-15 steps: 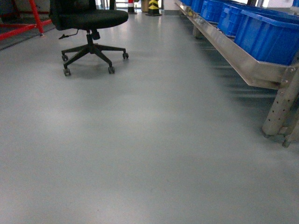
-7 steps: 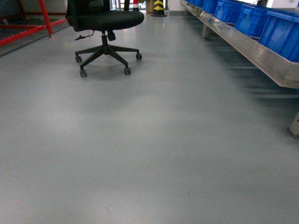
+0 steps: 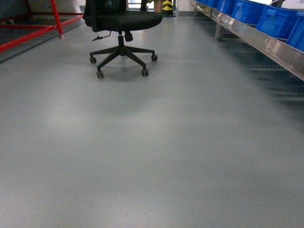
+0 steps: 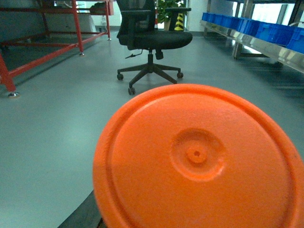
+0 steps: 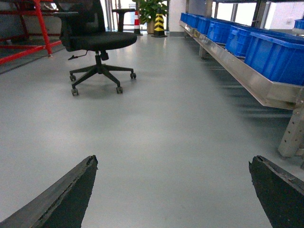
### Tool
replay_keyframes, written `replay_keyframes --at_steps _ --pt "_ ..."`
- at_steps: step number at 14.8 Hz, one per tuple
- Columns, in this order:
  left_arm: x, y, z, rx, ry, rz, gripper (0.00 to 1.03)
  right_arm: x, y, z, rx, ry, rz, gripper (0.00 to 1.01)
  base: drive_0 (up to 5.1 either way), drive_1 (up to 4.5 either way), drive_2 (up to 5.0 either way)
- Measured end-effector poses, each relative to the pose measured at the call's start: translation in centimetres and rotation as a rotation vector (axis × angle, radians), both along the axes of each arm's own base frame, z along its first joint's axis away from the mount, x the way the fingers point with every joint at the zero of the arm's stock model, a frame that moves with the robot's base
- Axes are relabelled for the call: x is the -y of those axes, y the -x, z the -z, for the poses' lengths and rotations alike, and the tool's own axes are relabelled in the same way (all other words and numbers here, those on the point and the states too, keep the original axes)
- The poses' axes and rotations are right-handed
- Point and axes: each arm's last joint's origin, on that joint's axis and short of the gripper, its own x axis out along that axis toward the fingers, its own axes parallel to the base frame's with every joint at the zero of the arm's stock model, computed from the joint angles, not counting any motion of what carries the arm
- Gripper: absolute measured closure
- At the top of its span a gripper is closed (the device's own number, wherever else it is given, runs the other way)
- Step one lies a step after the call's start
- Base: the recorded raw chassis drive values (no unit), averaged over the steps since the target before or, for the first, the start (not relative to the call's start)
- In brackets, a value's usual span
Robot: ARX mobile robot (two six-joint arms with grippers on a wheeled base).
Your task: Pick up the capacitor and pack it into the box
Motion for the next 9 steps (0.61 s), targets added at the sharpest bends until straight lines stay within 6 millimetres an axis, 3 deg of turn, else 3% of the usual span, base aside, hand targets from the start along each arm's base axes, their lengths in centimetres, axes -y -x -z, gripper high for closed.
replay_keyframes --at_steps 9 --pt "0.0 0.0 -0.01 0.001 0.0 0.002 0.59 0.0 0.0 0.0 0.0 0.0 0.0 0.03 -4.8 2.59 2.6"
